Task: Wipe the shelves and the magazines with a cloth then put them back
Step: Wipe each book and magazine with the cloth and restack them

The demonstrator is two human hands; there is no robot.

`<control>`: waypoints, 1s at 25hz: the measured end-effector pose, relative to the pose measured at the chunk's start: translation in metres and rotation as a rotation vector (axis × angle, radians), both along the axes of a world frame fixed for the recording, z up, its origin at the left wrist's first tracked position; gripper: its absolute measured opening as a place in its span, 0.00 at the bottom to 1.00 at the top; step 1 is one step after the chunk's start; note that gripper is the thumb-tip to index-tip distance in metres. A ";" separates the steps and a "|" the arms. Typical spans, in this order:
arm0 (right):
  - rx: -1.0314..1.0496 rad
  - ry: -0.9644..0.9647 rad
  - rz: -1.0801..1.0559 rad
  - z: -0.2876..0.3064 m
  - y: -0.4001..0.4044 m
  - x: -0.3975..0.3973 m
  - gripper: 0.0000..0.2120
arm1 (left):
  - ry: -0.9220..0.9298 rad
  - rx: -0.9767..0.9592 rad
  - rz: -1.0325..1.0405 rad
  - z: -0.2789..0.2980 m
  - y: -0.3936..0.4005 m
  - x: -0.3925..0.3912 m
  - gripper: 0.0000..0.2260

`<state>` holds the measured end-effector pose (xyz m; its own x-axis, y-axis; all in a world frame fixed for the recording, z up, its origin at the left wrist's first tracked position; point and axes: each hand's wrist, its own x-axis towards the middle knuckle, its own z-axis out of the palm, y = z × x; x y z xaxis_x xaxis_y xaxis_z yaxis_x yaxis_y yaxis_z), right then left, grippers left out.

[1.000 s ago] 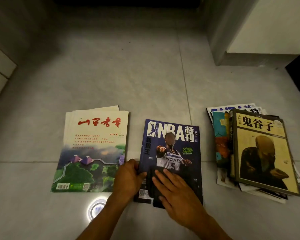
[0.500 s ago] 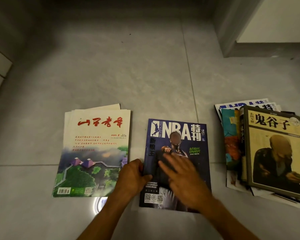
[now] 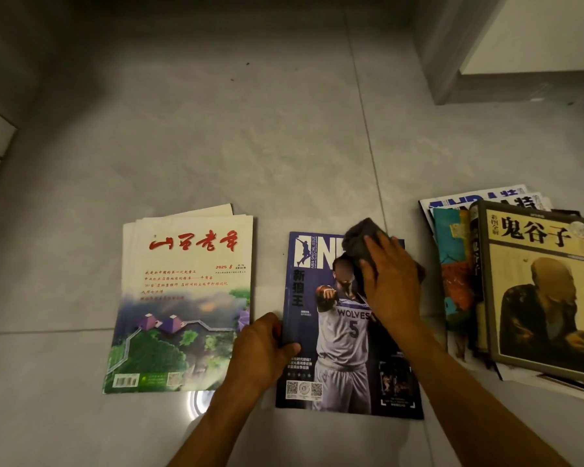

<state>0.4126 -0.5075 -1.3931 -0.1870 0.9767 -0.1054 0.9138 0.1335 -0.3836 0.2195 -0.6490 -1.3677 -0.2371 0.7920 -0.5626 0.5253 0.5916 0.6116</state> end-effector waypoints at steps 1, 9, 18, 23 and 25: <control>0.026 -0.002 -0.009 0.003 -0.008 -0.015 0.24 | -0.013 0.005 0.006 -0.001 -0.001 0.000 0.11; -0.003 -0.041 0.219 0.001 0.009 -0.045 0.25 | -0.031 0.028 0.015 0.003 -0.001 0.002 0.10; 0.044 -0.043 0.142 -0.001 0.012 0.013 0.24 | -0.066 0.048 0.029 0.001 -0.002 0.000 0.12; 0.156 -0.060 0.375 0.003 -0.061 -0.052 0.26 | -0.040 0.055 0.029 0.004 0.000 0.001 0.13; 0.136 -0.011 0.612 0.003 -0.065 -0.067 0.25 | -0.050 0.061 0.019 0.001 0.000 -0.001 0.12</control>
